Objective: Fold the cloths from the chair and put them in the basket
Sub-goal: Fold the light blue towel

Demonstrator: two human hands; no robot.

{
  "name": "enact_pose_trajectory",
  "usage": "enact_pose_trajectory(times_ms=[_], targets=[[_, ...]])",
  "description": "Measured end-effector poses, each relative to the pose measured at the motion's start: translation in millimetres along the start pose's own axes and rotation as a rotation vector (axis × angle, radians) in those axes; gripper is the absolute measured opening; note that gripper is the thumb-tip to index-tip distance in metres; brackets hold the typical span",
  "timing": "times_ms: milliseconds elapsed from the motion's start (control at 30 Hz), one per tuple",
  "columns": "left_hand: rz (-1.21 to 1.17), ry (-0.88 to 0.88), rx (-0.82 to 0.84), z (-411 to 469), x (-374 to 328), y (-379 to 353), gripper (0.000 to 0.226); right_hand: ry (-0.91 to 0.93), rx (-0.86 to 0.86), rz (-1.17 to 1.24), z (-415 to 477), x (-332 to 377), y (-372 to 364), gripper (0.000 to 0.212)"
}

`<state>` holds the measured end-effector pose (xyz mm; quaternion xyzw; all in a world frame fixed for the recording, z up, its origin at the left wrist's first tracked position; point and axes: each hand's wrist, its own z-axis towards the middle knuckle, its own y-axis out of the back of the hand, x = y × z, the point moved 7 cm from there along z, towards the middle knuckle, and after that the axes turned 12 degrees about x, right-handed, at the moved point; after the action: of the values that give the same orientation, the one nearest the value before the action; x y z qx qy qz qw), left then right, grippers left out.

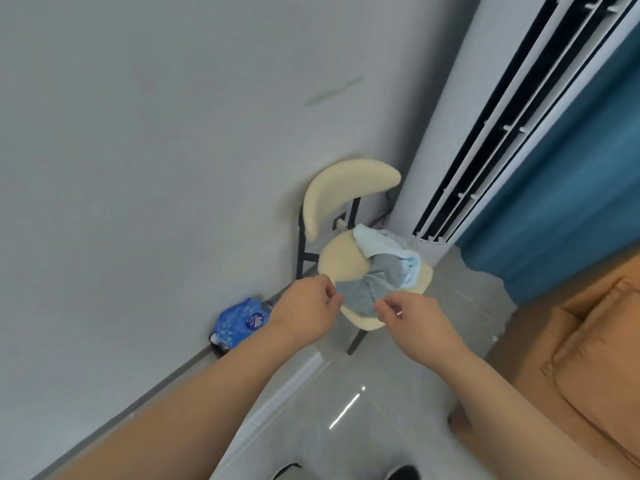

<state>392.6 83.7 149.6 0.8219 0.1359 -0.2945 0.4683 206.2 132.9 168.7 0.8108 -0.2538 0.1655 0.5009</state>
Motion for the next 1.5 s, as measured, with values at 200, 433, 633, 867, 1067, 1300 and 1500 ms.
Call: enact_pose_trajectory(times_ms=[200,433,633,867,1067,1300,1500], targets=[[-0.090,0.133,-0.070,83,-63,-38,0.014,0.101,0.068,-0.070,71,-86,84,0.024],[-0.179,0.313,-0.135,143,-111,-63,0.014,0.146,0.210,-0.195,158,-148,156,0.020],[-0.215,0.355,-0.153,206,-122,-84,0.010,0.184,0.282,-0.374,234,-176,176,0.020],[-0.291,0.459,-0.169,255,-136,-95,0.012,0.197,0.387,-0.517,296,-203,207,0.018],[-0.340,0.637,-0.298,287,-150,-101,0.008,0.340,0.445,-0.566,376,-217,219,0.018],[-0.470,0.777,-0.353,309,-199,-153,0.010,0.425,0.585,-0.671,414,-247,206,0.023],[-0.530,0.756,-0.340,341,-203,-215,0.006,0.464,0.658,-0.782,433,-281,169,0.027]])
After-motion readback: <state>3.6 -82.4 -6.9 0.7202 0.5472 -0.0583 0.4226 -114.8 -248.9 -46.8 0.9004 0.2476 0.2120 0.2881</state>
